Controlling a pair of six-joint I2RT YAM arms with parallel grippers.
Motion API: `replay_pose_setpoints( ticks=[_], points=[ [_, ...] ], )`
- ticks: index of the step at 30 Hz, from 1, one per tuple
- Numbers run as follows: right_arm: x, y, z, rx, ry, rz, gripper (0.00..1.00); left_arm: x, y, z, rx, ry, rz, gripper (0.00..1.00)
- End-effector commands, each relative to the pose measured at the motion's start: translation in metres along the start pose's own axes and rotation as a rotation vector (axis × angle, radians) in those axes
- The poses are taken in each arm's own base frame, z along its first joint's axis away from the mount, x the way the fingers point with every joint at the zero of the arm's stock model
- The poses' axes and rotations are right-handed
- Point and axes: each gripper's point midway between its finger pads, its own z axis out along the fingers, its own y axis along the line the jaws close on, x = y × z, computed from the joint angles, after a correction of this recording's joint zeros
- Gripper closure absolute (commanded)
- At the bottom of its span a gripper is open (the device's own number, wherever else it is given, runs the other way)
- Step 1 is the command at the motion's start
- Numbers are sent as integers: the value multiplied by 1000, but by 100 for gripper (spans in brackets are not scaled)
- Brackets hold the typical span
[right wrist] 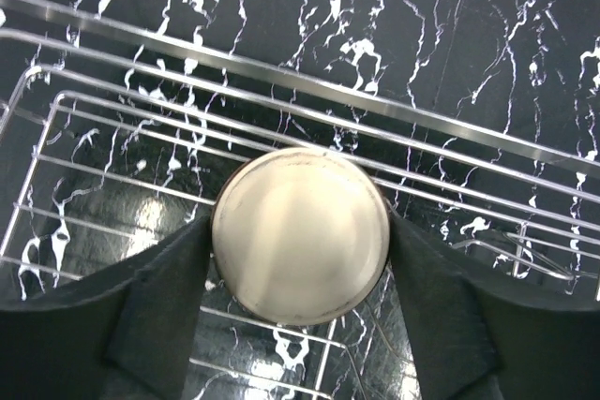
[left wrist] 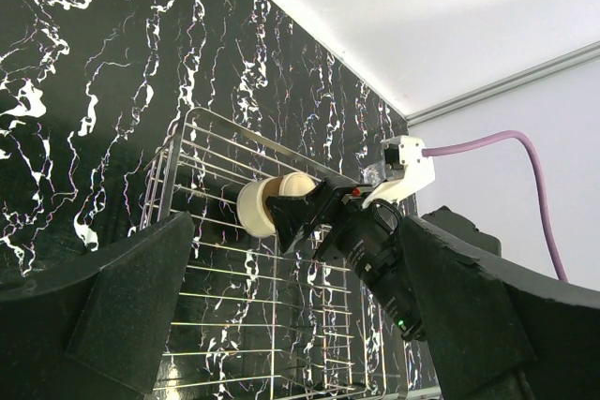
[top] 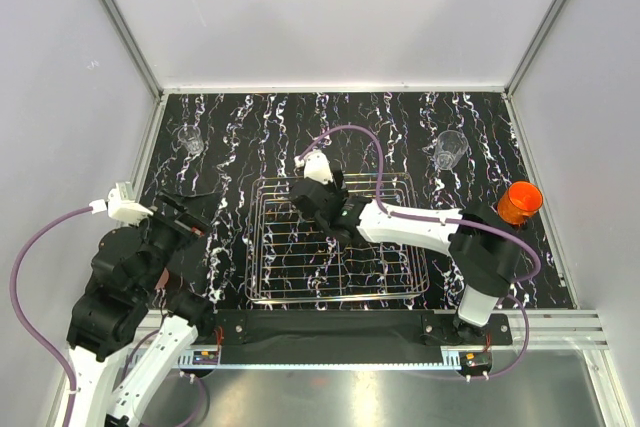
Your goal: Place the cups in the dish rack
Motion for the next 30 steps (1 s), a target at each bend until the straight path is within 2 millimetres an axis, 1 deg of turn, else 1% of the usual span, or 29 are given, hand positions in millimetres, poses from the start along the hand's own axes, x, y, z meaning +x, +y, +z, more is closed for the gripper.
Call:
replay_pose_setpoints(
  ticks=[1,2,3,4,6,7,8,10,11,13,14,15,16,17,18,19,20,21,22,23,24,25,26,27,28,29,30],
  points=[
    [-18,0,-14,-33,-16,52,12,-5,-8,3,23,-9,7,1],
    [-19,0,-16,-38,-17,57,9,-3,-7,4,18,-5,6,1],
    [-26,-1,-21,-44,-27,65,4,-4,-8,4,21,-6,6,1],
    [-28,-1,-23,-53,-28,68,3,-3,-8,5,20,-5,6,1],
    [-38,-2,-30,-65,-43,84,1,-2,-7,5,19,-1,5,1],
    [-39,-3,-33,-68,-37,82,1,-1,-6,6,17,1,5,1],
    [-50,-3,-40,-80,-53,97,0,-1,-6,7,14,4,6,1],
    [-56,-2,-50,-101,-55,102,0,-1,0,7,-19,-1,5,2],
    [-65,-2,-60,-126,-69,118,0,0,4,10,-44,4,8,2],
    [-71,0,-71,-171,-63,129,0,-5,13,8,-106,-4,35,3],
    [-79,-2,-81,-190,-75,151,0,-6,19,9,-151,-2,59,3],
    [-81,-1,-86,-206,-71,152,0,-10,35,5,-235,-16,82,4],
    [-78,-1,-90,-224,-46,139,0,-17,36,1,-261,-36,93,6],
    [-83,-2,-98,-240,-47,149,0,-20,42,2,-303,-36,124,6],
    [-82,-2,-100,-249,-33,145,0,-23,52,0,-361,-45,154,7],
    [-75,-3,-104,-254,3,130,0,-27,53,-1,-380,-50,177,7],
    [-72,-5,-107,-251,24,132,0,-26,58,4,-424,-25,225,6],
    [-68,-9,-111,-232,58,148,0,-26,67,3,-477,-8,259,6],
    [-66,-13,-112,-210,74,156,0,-26,70,4,-507,8,283,4],
    [-65,-15,-113,-196,89,166,0,-24,74,11,-547,47,330,1],
    [-62,-17,-114,-175,110,188,0,-23,80,10,-593,76,359,1],
    [-51,-28,-115,-117,155,164,0,-22,82,11,-621,94,374,1],
    [-54,-30,-115,-86,167,199,0,-23,82,16,-650,117,393,1],
    [-44,-39,-118,-42,211,176,0,-23,86,15,-688,133,406,1],
    [-44,-43,-119,-19,220,174,0,-24,85,17,-713,130,383,1],
    [-45,-43,-121,-13,227,184,0,-27,82,20,-740,135,379,1],
    [-41,-45,-124,-9,246,180,0,-29,88,14,-799,141,387,1]
  ],
)
